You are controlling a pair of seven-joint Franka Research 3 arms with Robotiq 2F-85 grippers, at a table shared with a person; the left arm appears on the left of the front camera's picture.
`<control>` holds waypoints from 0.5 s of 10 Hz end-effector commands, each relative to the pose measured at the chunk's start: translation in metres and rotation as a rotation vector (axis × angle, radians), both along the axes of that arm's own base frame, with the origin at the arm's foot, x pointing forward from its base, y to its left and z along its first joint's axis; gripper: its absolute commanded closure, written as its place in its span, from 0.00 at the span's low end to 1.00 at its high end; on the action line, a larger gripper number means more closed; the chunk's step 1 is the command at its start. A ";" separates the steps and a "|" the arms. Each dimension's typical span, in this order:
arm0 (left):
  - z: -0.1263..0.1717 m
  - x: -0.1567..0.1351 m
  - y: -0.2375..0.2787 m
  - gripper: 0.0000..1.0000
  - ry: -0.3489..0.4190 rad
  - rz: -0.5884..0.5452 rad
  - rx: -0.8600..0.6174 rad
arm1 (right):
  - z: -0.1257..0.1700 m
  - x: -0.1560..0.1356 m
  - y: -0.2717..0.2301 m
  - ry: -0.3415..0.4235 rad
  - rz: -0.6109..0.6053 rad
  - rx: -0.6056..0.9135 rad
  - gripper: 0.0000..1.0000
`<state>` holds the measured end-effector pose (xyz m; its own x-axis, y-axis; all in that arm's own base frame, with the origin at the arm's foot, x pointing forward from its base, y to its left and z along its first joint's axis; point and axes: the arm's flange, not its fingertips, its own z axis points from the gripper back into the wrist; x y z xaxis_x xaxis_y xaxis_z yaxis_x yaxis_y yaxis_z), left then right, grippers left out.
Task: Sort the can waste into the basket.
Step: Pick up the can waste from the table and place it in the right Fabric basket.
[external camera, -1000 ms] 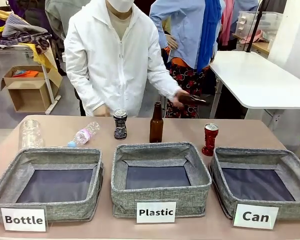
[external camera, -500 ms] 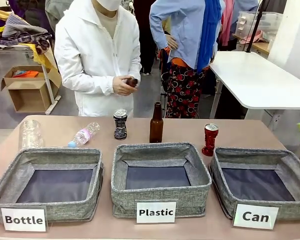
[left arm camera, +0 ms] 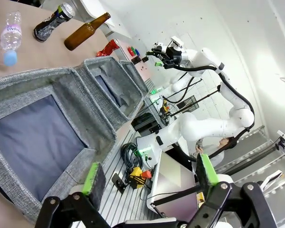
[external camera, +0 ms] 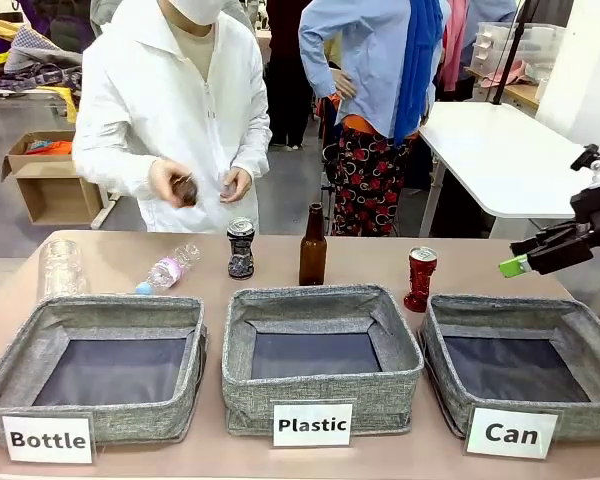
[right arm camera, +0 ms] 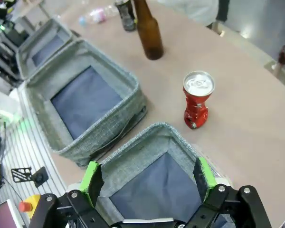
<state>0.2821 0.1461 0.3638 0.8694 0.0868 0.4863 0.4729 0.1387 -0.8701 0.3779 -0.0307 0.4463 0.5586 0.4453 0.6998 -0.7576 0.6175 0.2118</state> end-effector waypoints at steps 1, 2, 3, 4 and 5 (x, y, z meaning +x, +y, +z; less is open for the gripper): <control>0.000 -0.002 0.000 0.00 -0.024 -0.005 -0.012 | 0.009 -0.006 -0.010 -0.045 0.017 0.003 0.00; 0.000 -0.002 0.000 0.00 -0.024 -0.005 -0.012 | 0.000 0.000 0.000 0.000 0.000 0.000 0.00; 0.000 -0.002 0.000 0.00 -0.024 -0.005 -0.012 | -0.014 0.016 -0.006 -0.028 0.082 -0.010 0.00; 0.000 -0.002 0.000 0.00 -0.024 -0.005 -0.012 | -0.027 0.028 -0.016 -0.078 0.166 0.041 0.00; 0.000 -0.002 0.000 0.00 -0.024 -0.005 -0.012 | -0.035 0.033 -0.025 -0.147 0.228 0.066 0.00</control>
<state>0.2821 0.1462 0.3638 0.8692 0.0870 0.4867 0.4732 0.1388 -0.8700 0.3906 -0.0418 0.4219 0.4484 0.5097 0.7343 -0.8436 0.5129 0.1590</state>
